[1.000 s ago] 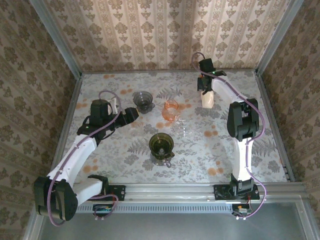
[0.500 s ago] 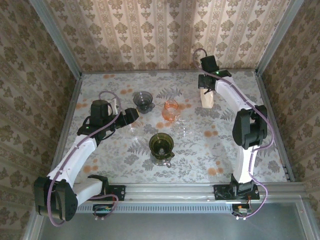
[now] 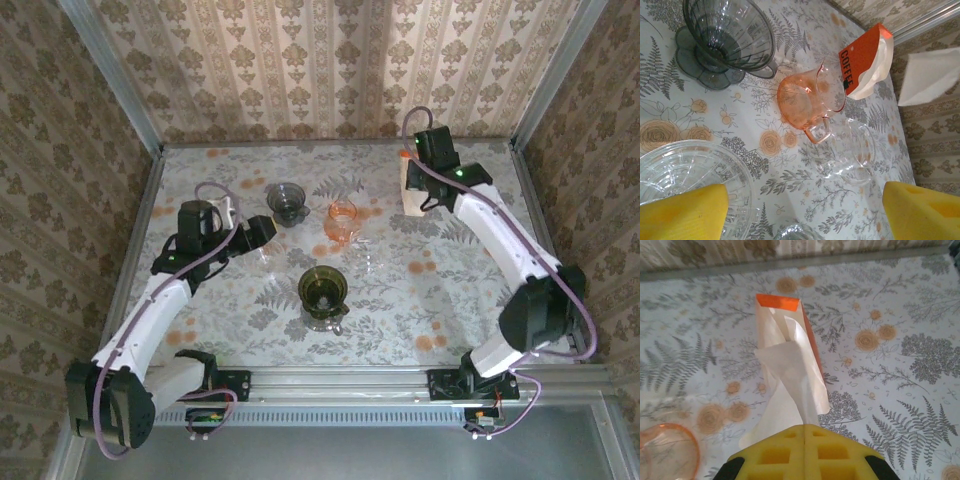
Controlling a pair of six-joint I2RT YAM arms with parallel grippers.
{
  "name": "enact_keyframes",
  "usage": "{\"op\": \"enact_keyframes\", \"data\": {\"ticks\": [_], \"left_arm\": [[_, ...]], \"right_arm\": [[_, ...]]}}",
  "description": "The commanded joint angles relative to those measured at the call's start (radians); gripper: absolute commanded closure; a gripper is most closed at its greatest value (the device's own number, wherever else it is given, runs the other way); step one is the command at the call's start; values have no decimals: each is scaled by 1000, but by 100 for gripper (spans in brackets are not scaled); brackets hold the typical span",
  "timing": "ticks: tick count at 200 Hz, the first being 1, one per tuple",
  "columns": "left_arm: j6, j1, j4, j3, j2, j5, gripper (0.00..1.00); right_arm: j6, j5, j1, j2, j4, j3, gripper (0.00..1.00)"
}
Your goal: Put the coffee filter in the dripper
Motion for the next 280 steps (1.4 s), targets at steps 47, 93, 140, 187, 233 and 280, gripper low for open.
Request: {"op": "enact_keyframes", "data": {"ticks": [47,93,140,187,233,280], "left_arm": [[16,9,-58,13,-85,24,18],[21,9,-110,13,-132,23,18],[31,9,-159,13,-163,12,18],[40,9,-177,26,-170,23,18],[45,9,-162,20,-171,41,18],[54,8,-159,10,-173,52,18]], "right_arm": [[53,-92,224,-315,-301,-2,100],[94,-303,388,-298,-655,248,100],[148,-504,507,-188,-855,416,100],[192,-672,538,-96,-851,432,100],[199,-727,558,-32,-841,450,100],[205,-783,558,22,-794,464,100]]}}
